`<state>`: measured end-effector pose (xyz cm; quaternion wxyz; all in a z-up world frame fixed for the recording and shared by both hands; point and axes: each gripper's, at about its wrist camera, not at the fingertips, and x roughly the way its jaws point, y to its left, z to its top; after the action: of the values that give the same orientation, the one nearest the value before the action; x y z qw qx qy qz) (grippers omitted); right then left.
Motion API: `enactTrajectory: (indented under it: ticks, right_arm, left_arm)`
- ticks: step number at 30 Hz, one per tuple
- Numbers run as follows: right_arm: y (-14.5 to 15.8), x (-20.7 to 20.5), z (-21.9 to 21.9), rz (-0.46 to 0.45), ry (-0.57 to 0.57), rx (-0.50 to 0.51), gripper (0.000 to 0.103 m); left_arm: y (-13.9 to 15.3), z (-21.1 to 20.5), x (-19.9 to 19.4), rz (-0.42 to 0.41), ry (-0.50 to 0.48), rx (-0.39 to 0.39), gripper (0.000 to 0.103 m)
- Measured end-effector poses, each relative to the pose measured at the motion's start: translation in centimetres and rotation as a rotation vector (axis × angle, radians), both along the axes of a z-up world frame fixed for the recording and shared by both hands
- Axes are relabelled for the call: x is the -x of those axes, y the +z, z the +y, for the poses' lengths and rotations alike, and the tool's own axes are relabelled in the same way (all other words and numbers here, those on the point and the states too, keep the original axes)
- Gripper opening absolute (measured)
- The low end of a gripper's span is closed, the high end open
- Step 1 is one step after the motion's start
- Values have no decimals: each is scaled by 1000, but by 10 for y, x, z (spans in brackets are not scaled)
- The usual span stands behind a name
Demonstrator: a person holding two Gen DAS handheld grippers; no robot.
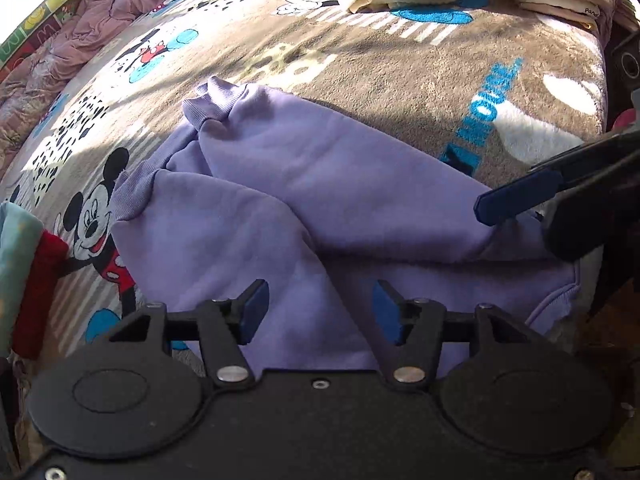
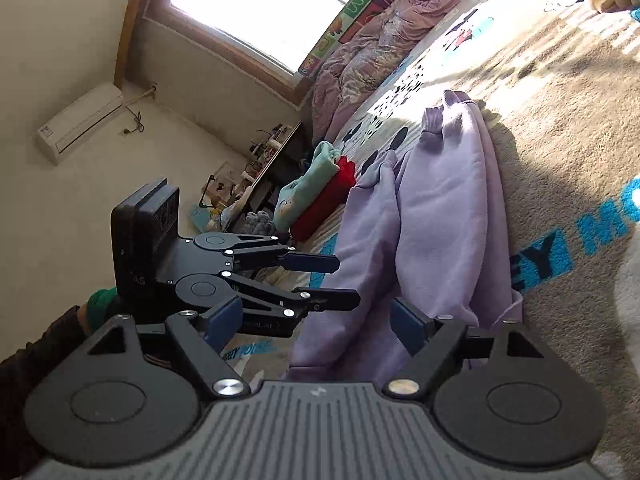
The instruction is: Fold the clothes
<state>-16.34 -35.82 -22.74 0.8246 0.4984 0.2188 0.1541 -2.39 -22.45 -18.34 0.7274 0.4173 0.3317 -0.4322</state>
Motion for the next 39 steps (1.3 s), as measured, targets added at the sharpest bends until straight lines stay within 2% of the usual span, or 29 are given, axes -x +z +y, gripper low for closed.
enactTrajectory:
  ticks: [3,6,8,10,11,13,16,20,24,29,36,38,39]
  right_arm:
    - [-7,-41,-4,110,-50,-182,88]
    - [-4,-77,1,225,-80,-134,89]
    - [-3,-97,9,294,-57,-85,89]
    - [-5,-107,12,354,-60,-66,88]
    - [-7,-110,13,384,-63,-59,88]
    - [-13,-114,12,413,-46,-97,88]
    - [-21,-125,14,445,28,-134,89]
    - [-25,-136,17,472,57,-149,88]
    - [-25,-147,23,483,89,-181,73]
    - [-23,-158,25,479,96,-198,66]
    - [-33,-162,20,482,59,-172,51]
    - [-33,-163,21,464,54,-151,45]
    - [-33,-164,22,454,52,-139,35]
  left_arm:
    - [-26,-4,32,-207,-22,-49,58]
    - [-41,-8,49,-322,-30,-77,57]
    - [-46,-10,48,-355,5,-95,47]
    - [-48,-8,40,-340,51,-115,34]
    - [-48,-6,36,-332,68,-113,30]
    - [-47,-2,31,-328,81,-99,20]
    - [-45,0,35,-347,54,-68,14]
    - [-42,2,38,-366,36,-40,11]
    - [-41,4,37,-384,23,-36,9]
    - [-42,5,38,-389,3,-39,8]
    - [-41,6,37,-389,-13,-36,7]
    - [-43,6,44,-395,-18,-37,7]
    - [-44,6,45,-397,-23,-39,7]
